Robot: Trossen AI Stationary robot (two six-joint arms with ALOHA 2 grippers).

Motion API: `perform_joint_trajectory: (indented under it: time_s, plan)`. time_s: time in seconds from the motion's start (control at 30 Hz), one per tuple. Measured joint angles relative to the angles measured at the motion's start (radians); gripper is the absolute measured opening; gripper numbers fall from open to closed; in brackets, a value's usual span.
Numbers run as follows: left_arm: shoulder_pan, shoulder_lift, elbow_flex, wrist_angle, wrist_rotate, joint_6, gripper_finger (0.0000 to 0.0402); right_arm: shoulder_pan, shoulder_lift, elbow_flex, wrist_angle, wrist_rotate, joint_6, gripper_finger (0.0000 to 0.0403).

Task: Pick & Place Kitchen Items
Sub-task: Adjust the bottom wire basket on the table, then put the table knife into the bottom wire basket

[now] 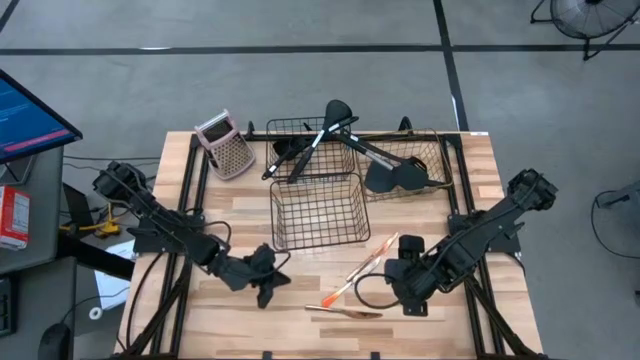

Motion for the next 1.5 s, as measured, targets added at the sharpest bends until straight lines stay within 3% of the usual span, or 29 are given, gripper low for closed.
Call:
perform_joint_trajectory:
  time_s: [0.43,0.97,1.2,1.5]
  plan:
    - [0.042,0.001,0.0,-0.216,-0.249,-0.027,0.0001,-0.003,0.0,0.0,0.012,0.0,0.026,0.0317]
    - [0.13,0.001,0.0,-0.323,-0.259,-0.022,0.0001,-0.01,-0.001,0.0,0.103,0.027,0.019,0.0317]
    - [0.022,-0.1,0.0,-0.319,-0.192,-0.09,0.0001,0.0,-0.001,0.0,0.122,0.027,-0.017,0.0317]
    - [-0.23,-0.296,0.0,-0.211,-0.189,-0.103,0.0001,0.028,0.013,-0.03,0.084,0.055,-0.242,0.0317]
